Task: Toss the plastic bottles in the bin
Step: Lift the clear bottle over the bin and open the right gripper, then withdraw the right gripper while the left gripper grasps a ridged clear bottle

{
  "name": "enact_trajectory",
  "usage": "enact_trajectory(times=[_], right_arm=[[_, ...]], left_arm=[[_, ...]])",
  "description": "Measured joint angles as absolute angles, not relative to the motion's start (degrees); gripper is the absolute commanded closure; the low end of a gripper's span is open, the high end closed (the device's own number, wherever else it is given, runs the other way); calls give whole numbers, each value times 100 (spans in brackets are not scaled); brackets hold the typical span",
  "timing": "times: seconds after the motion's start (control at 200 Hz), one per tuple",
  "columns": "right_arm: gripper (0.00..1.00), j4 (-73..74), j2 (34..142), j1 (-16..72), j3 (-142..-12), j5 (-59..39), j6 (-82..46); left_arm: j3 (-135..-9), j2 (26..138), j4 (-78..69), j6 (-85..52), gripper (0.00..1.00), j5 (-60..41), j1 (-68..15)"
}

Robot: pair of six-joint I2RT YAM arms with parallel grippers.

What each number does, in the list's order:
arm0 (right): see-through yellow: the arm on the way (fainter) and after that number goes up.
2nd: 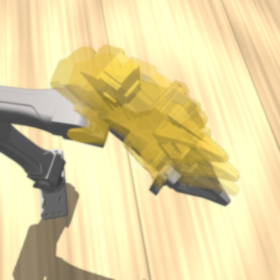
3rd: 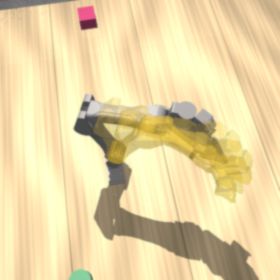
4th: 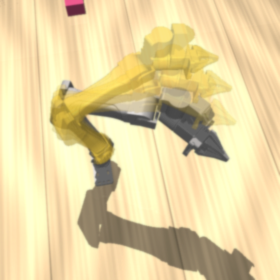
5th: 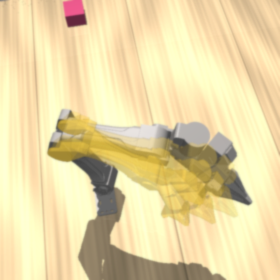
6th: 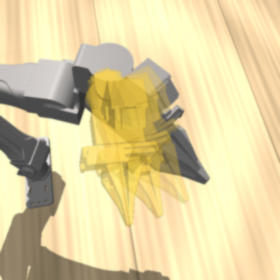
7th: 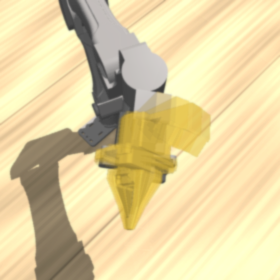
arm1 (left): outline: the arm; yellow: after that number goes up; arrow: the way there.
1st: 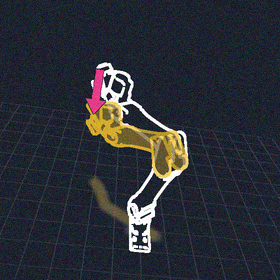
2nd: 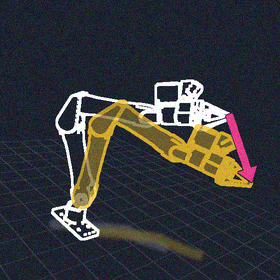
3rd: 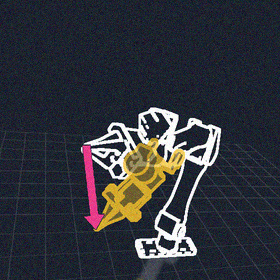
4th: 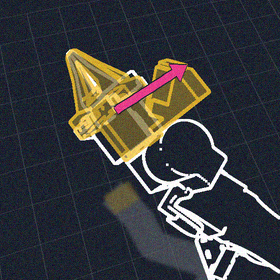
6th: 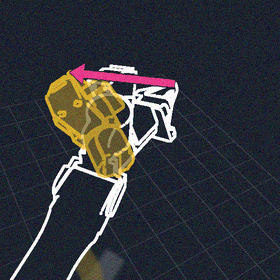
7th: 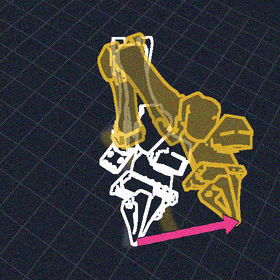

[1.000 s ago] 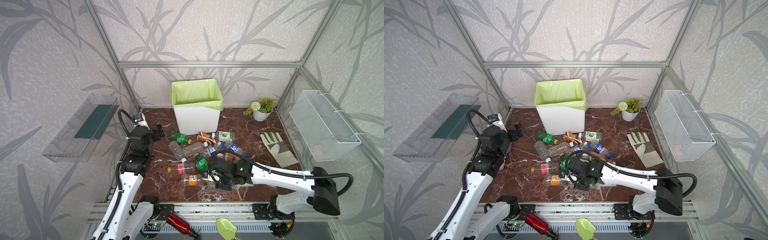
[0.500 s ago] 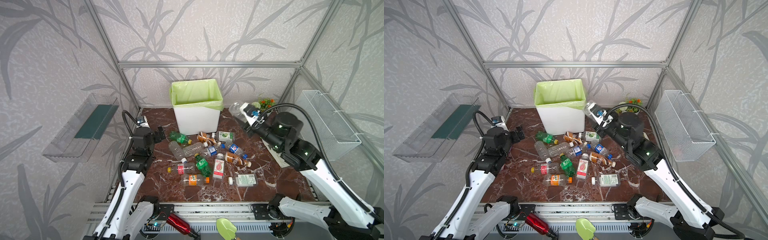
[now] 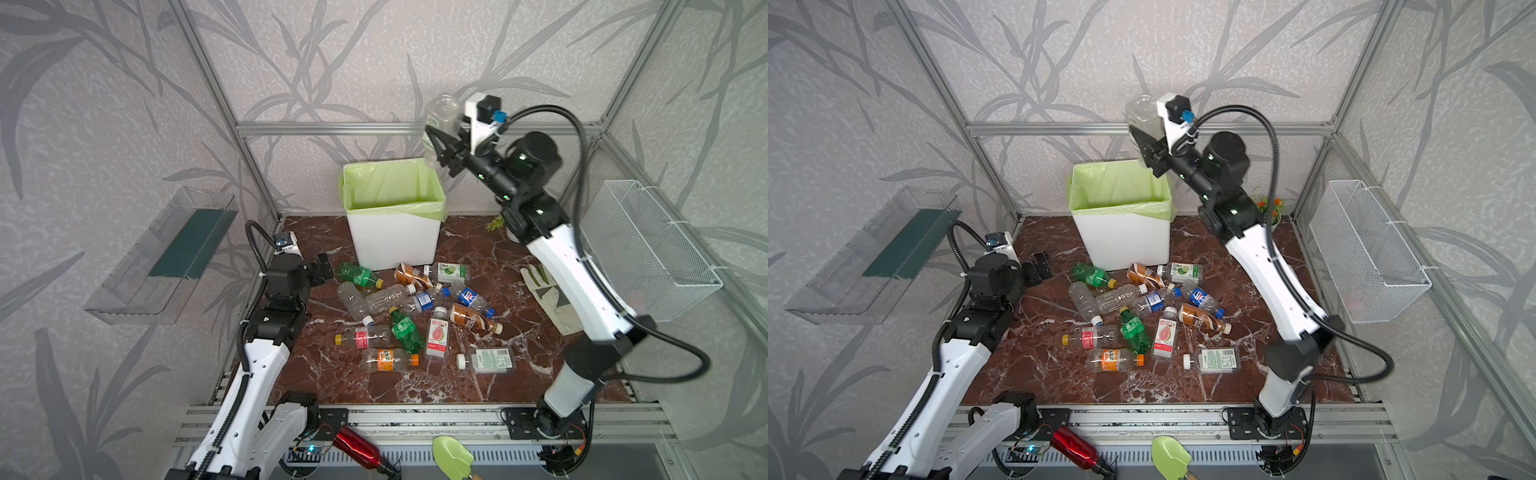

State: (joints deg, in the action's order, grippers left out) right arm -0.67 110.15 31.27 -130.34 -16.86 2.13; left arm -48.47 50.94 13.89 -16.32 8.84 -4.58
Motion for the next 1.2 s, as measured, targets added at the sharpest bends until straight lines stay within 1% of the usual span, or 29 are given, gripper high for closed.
enact_trajectory(times=[0.055, 0.095, 0.12, 0.2, 0.305, 0.39, 0.435, 0.455, 0.49, 0.5, 0.53, 0.575, 0.695, 0.735, 0.84, 0.99, 1.085, 1.2], right_arm=[[14, -556, 11979, 3127, -13797, -1754, 58], [4, -987, 12567, 3129, -14302, -1776, -25], [0, -1192, 12844, 3131, -14540, -1769, -62], [1, -1999, 13566, 3122, -15419, -1656, -128], [1, -2447, 13574, 3074, -16105, -1592, -167], [1, -2477, 12831, 3017, -15983, -1494, -102], [1, -2353, 12202, 3000, -15587, -1441, -43], [1, -2220, 11716, 2987, -15174, -1389, -10], [1, -2029, 11187, 2963, -14669, -1347, 34], [1, -1855, 10886, 2954, -14328, -1332, 51], [1, -1608, 10440, 2945, -13854, -1280, 78], [1, -1041, 9542, 2932, -12759, -1170, 115], [1, -71, 7977, 2801, -10573, -849, 78], [1, 143, 7723, 2711, -10092, -742, 34], [1, 482, 7022, 2213, -8267, -491, -281], [1, 296, 6744, 1411, -6219, -311, -930], [1, 36, 6449, 1011, -5339, -228, -1249], [1, -51, 5964, 751, -4740, -196, -1566]], left_arm=[[-4853, 5089, 1446, -1656, 1, 869, -447], [-4862, 5083, 1507, -1662, 1, 864, -443], [-4869, 5076, 1538, -1660, 1, 862, -443], [-4873, 5019, 1634, -1660, 1, 860, -438], [-4873, 4967, 1684, -1671, 1, 864, -434], [-4873, 4995, 1743, -1732, 1, 864, -427], [-4873, 5074, 1785, -1813, 1, 862, -425], [-4873, 5109, 1802, -1841, 1, 856, -425], [-4873, 5201, 1833, -1885, 1, 836, -423], [-4873, 5238, 1841, -1909, 2, 825, -421], [-4873, 5328, 1865, -1946, 5, 779, -419], [-4869, 5511, 1903, -2043, 8, 701, -419], [-4853, 5986, 1953, -2346, 11, 484, -497], [-4847, 6132, 1955, -2449, 11, 460, -554], [-4790, 6442, 1935, -2775, 11, 419, -781], [-4683, 6965, 1872, -3304, 12, 311, -1028], [-4681, 7334, 1835, -3629, 13, 128, -1076], [-4646, 7625, 1743, -3933, 15, -58, -1076]])
